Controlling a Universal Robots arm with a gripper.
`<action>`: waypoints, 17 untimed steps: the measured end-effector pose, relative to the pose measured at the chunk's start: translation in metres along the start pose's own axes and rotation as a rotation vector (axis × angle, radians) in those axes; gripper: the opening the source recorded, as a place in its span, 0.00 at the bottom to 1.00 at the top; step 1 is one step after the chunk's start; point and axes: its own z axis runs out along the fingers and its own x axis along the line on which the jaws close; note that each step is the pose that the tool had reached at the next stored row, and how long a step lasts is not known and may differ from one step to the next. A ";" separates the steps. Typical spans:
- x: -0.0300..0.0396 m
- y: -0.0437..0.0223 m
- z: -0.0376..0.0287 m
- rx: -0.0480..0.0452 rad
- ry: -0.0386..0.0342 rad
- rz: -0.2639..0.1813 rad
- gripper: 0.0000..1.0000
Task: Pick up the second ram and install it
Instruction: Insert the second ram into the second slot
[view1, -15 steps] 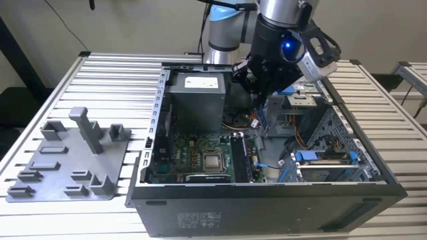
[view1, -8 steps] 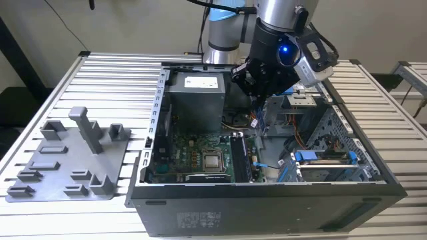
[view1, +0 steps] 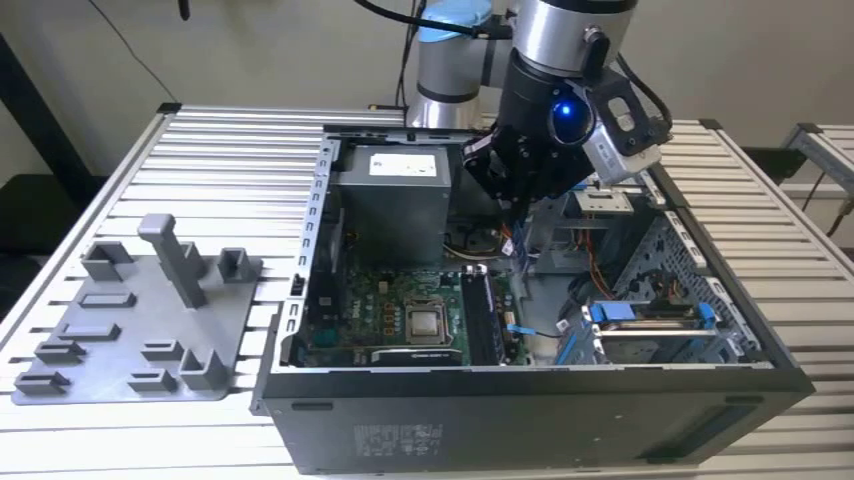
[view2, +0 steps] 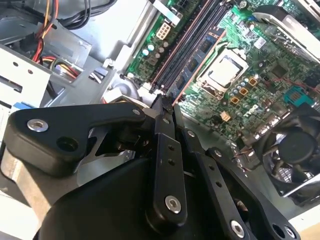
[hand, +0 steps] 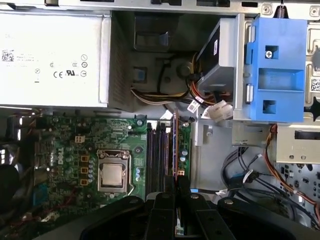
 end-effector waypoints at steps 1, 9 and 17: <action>0.0001 -0.0001 0.0008 0.0001 -0.0002 0.003 0.14; 0.0003 -0.0003 0.0062 0.0005 -0.0008 0.015 0.14; 0.0003 -0.0005 0.0102 0.0003 -0.0010 0.019 0.14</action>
